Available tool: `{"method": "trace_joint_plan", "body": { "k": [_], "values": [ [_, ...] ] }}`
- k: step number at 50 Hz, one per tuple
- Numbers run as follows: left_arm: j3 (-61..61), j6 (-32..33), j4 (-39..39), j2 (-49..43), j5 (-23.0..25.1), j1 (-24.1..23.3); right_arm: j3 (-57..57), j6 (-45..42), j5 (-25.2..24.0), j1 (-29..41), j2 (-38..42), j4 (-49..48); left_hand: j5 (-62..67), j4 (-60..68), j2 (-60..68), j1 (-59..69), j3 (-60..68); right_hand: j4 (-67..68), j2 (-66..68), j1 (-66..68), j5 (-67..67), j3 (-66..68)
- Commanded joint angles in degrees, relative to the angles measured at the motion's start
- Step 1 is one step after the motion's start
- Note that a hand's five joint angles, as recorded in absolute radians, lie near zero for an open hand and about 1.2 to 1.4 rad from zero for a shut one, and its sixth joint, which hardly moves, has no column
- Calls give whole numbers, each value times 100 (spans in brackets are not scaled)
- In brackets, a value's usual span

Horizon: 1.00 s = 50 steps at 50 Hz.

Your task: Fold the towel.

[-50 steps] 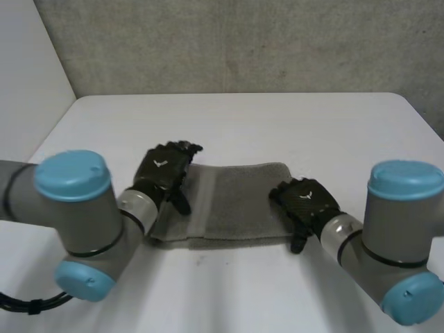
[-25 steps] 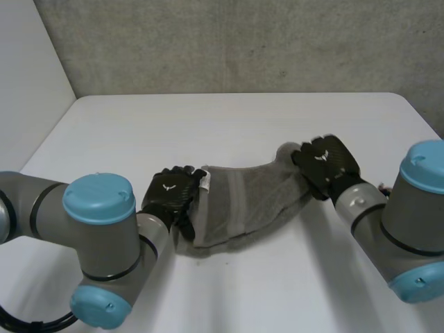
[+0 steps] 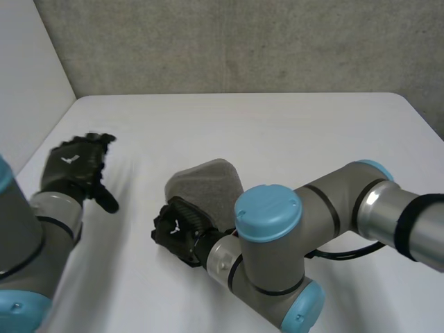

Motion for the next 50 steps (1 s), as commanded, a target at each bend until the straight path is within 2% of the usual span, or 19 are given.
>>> {"method": "trace_joint_plan", "body": {
  "k": [1, 3, 4, 6, 7, 9, 10, 11, 12, 14, 20, 22, 26, 30, 34, 36, 40, 44, 50],
  "values": [
    [139, 26, -13, 137, 139, 100, -61, 208, 571, -51, -240, -62, -140, 47, 60, 8, 41, -3512, -3456, -2648, -3682, -3552],
    [305, 8, -13, 102, 218, 4, -43, 785, 1183, -103, -677, -18, -140, 47, 60, 8, 41, -3512, -3456, -2648, -3682, -3552],
    [306, 8, -13, 102, 218, 4, -43, 788, 1186, -104, -679, -18, -140, 47, 60, 8, 41, -3512, -3456, -2648, -3682, -3552],
    [481, -1, 22, 49, 297, -154, 106, 1707, 1545, -165, -1230, 17, -140, 47, 60, 8, 41, -3512, -3456, -2648, -3682, -3552],
    [482, -1, 22, 49, 297, -155, 106, 1711, 1547, -165, -1233, 18, -140, 47, 60, 8, 41, -3512, -3456, -2648, -3682, -3552],
    [770, -18, 40, -160, 306, -425, 342, 2569, 1538, -514, -1679, 175, -118, 68, 82, 30, 63, -3512, -3456, -2648, -3682, -3552],
    [772, -18, 40, -162, 306, -427, 344, 2573, 1538, -517, -1681, 176, -118, 68, 82, 30, 63, -3512, -3456, -2648, -3682, -3552],
    [998, -27, 23, -301, 280, -645, 396, 2903, 1495, -717, -1846, 359, -118, 68, 82, 30, 63, -3512, -3456, -2648, -3682, -3552],
    [1000, -27, 22, -302, 279, -647, 414, 3194, 1442, -875, -1987, 578, -118, 68, 82, 30, 63, -3512, -3456, -2648, -3682, -3552],
    [1447, -79, -48, -530, 262, -1041, 405, 3423, 1372, -1008, -2111, 806, -118, 68, 82, 30, 63, -3512, -3456, -2648, -3682, -3552],
    [1993, -414, -294, -882, 262, -1385, 204, 4065, 915, -1447, -2296, 1335, -118, 68, 82, 30, 63, -3512, -3456, -2648, -3682, -3552],
    [2361, -702, -696, -1144, 262, -1543, 116, 4197, 810, -1535, -2288, 1423, -118, 68, 82, 30, 63, -3512, -3456, -2648, -3682, -3552],
    [2714, -985, -1182, -1638, 253, -1701, -26, 4348, 624, -1703, -2191, 1608, -135, 52, 65, 13, 46, -3512, -3456, -2648, -3682, -3552],
    [2969, -1222, -1813, -2269, 131, -1851, -201, 4383, 440, -1756, -1604, 1731, -140, 47, 60, 8, 41, -3512, -3456, -2648, -3682, -3552],
    [2978, -1205, -1946, -2596, -169, -1816, -272, 4313, 422, -1721, -1277, 1740, -140, 47, 60, 8, 41, -3512, -3456, -2648, -3682, -3552],
    [2934, -1161, -1964, -2789, -501, -1763, -315, 4295, 404, -1712, -883, 1688, -140, 47, 60, 8, 41, -3512, -3456, -2648, -3682, -3552],
    [2829, -1152, -1964, -2912, -678, -1649, -534, 4286, 387, -1651, -418, 1679, -140, 47, 60, 8, 41, -3512, -3456, -2648, -3682, -3552],
    [2662, -1082, -1946, -3001, -679, -1552, -842, 3911, 492, -1414, 163, 1714, -140, 47, 60, 8, 41, -3512, -3456, -2648, -3682, -3552],
    [2583, -792, -1938, -2966, -670, -1569, -878, 3215, 930, -1325, 226, 1687, -140, 47, 60, 8, 41, -3512, -3456, -2648, -3682, -3552]
  ]
}}
